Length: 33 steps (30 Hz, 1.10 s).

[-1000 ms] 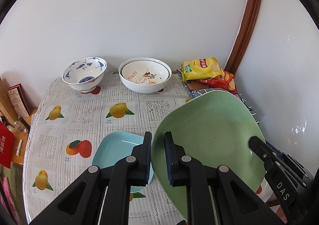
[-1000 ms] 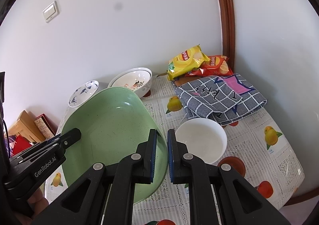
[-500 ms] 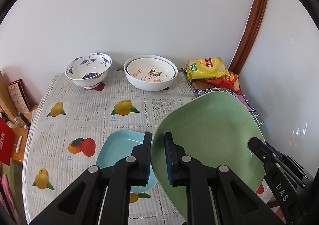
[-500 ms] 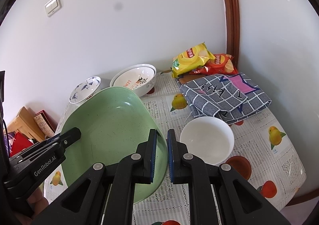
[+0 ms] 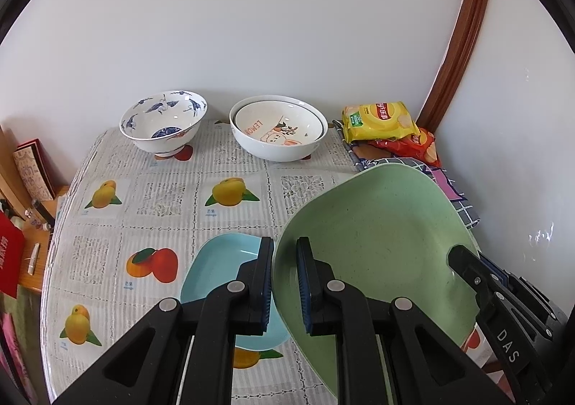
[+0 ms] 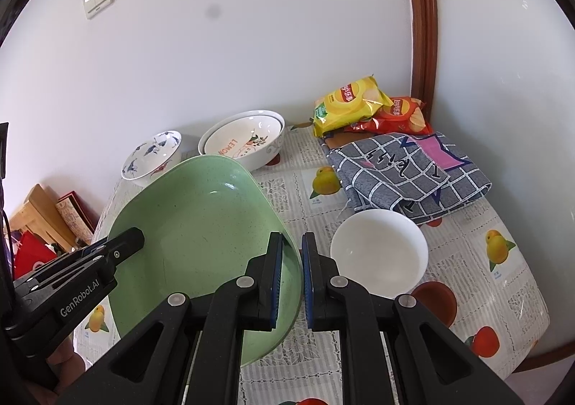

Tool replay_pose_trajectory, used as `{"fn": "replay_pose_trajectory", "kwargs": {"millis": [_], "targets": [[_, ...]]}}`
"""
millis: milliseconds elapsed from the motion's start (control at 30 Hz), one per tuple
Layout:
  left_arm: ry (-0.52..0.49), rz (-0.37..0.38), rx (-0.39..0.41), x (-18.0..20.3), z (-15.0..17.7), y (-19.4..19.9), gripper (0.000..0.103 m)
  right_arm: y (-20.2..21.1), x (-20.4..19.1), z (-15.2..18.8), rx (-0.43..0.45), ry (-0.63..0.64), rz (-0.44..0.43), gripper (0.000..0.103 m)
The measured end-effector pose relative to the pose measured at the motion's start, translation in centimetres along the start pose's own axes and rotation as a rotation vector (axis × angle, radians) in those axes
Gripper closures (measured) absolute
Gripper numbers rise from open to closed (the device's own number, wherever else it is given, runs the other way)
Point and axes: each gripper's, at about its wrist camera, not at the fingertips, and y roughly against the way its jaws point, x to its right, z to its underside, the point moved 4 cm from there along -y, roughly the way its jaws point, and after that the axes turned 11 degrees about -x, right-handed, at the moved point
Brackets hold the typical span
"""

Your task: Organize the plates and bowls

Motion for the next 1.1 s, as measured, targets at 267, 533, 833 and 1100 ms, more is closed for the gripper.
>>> {"fn": "replay_pose_trajectory", "kwargs": {"millis": [267,533,833,1100], "targets": [[0.027,-0.012,-0.013,-2.4,0.0,-0.7,0.090,-1.4,-1.9,-0.1,-0.018,0.027,-0.003,0.092],[0.064,-0.022,-0.043,-5.0,0.4,-2.4,0.090,-3.8,-3.9,0.6,-0.065,0.055,-0.010,0.092],[0.108,-0.035,-0.081,-7.6,0.9,-4.1,0.090,-6.6,-6.0,1.2,-0.117,0.089,-0.010,0.092],[0.143,-0.043,-0.113,-9.4,1.9,-5.6,0.090,-8.7,-7.4,2.0,-0.163,0.122,-0.009,0.092]]}}
